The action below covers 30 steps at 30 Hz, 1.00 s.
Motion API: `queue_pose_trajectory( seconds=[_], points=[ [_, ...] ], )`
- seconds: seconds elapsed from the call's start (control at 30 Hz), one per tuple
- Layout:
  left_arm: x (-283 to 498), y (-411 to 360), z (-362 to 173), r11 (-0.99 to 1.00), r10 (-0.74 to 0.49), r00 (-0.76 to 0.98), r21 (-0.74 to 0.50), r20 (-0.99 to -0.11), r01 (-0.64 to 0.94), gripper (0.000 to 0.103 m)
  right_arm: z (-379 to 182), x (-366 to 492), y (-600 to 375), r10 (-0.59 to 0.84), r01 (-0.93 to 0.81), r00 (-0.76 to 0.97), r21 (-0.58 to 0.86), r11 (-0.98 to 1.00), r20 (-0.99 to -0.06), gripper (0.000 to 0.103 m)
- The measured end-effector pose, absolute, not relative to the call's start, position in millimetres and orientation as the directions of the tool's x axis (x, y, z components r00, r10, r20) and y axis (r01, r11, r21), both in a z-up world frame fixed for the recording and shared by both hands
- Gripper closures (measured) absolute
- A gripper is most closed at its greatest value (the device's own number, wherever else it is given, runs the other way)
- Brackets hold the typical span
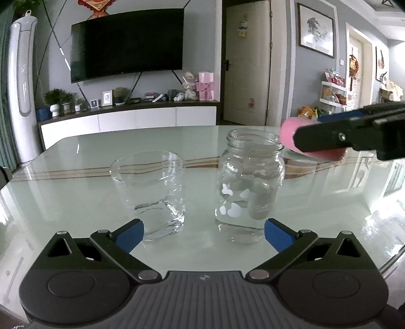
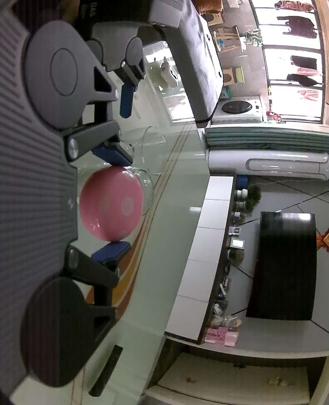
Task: Unscrew bottle cap and pour
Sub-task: 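Carry the pink lid away from the jar with the right gripper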
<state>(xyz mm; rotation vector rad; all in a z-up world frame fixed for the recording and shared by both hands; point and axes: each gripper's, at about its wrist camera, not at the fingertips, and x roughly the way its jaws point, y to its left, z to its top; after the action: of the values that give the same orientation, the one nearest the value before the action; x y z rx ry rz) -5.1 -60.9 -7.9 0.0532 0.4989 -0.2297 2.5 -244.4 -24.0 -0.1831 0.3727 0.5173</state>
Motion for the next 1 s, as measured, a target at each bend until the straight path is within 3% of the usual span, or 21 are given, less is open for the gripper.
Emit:
queue_pose_trajectory(
  seconds=[0.27, 1.0],
  points=[
    [-10.6, -53.2, -7.5, 0.98, -0.179, 0.85, -0.009, -0.496, 0.201, 0.001, -34.3, -0.6, -248.9, 0.411, -0.465, 0.823, -0.05, 0.884, -0.391, 0.038],
    [-17.1, -48.1, -12.0, 0.984, -0.158, 0.839, -0.008, -0.521, 0.18, 0.001, -100.6, 10.7, -263.5, 0.314, -0.356, 0.81, 0.01, 0.935, -0.495, 0.038]
  ],
)
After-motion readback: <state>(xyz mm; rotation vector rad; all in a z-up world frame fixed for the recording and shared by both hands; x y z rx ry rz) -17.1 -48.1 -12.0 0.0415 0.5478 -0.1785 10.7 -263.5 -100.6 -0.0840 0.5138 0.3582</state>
